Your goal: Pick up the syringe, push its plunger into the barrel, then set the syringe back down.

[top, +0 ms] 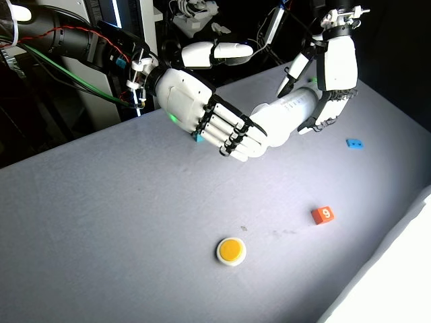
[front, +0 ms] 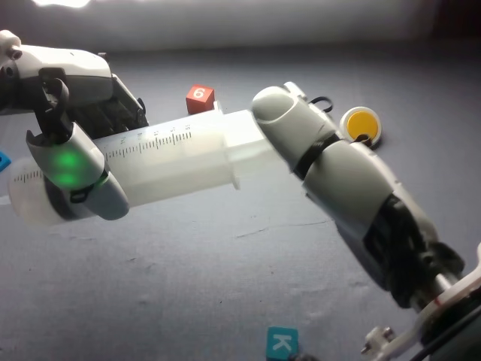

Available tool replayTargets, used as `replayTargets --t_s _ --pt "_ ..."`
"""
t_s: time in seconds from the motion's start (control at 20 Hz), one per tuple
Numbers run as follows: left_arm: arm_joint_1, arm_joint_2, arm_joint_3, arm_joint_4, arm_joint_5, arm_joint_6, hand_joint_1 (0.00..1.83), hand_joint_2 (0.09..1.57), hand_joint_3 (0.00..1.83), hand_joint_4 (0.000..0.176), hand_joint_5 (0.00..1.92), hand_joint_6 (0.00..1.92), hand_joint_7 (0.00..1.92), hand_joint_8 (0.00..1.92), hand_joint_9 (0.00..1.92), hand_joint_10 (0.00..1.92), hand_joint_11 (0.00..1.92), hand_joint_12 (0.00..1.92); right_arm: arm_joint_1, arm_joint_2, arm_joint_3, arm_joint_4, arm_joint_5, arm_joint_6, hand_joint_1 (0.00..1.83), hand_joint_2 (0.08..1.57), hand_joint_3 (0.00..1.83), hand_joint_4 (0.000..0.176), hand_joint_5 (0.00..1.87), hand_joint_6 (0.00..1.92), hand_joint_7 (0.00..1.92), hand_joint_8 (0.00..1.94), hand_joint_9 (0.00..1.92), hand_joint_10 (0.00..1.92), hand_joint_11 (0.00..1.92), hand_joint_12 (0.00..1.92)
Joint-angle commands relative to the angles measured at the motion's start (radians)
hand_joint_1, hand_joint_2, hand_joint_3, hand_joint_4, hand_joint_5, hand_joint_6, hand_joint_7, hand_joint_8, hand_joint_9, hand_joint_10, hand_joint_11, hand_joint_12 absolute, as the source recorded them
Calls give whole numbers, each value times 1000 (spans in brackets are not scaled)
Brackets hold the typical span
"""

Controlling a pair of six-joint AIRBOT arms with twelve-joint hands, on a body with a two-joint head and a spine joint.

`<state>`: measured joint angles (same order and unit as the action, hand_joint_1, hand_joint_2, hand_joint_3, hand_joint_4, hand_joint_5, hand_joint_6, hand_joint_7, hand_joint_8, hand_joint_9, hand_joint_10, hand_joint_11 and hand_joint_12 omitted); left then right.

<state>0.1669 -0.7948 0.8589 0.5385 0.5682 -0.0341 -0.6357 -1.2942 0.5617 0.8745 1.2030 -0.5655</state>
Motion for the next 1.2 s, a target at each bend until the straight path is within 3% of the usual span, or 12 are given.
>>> replayTargets --t_s 0.0,0.15,0.65,0.8,1.15 --pt "-23 -11 -1 -9 -179 -83 1373 1120 0 0 847 1226 1022 874 911 1138 708 1042 17 -34 -28 -199 -133 4 0 1029 0 0 0 0 0 0 0 0 0 0" --pt "-22 -10 -1 -9 -179 -83 1379 1102 0 0 887 1176 1071 790 938 1089 739 1007 34 -70 -28 -192 -126 5 0 1029 0 0 0 0 0 0 0 0 0 0" --pt "-17 -10 -2 0 -179 -83 1372 1124 0 0 831 1264 1017 889 910 1117 743 972 30 -110 -28 -140 -87 8 0 1021 0 0 0 0 0 0 0 0 0 0" --pt "-17 -10 -1 2 -179 -83 1371 1130 0 0 815 1286 997 907 911 1125 724 980 32 -62 -28 -149 -55 -2 0 1027 0 0 0 0 0 0 0 0 0 0" --pt "-15 -10 0 7 -179 -82 1376 1117 2 0 851 1185 1033 899 909 1138 720 1014 27 157 -28 -149 -61 13 0 1025 0 0 0 0 0 0 0 0 0 0"
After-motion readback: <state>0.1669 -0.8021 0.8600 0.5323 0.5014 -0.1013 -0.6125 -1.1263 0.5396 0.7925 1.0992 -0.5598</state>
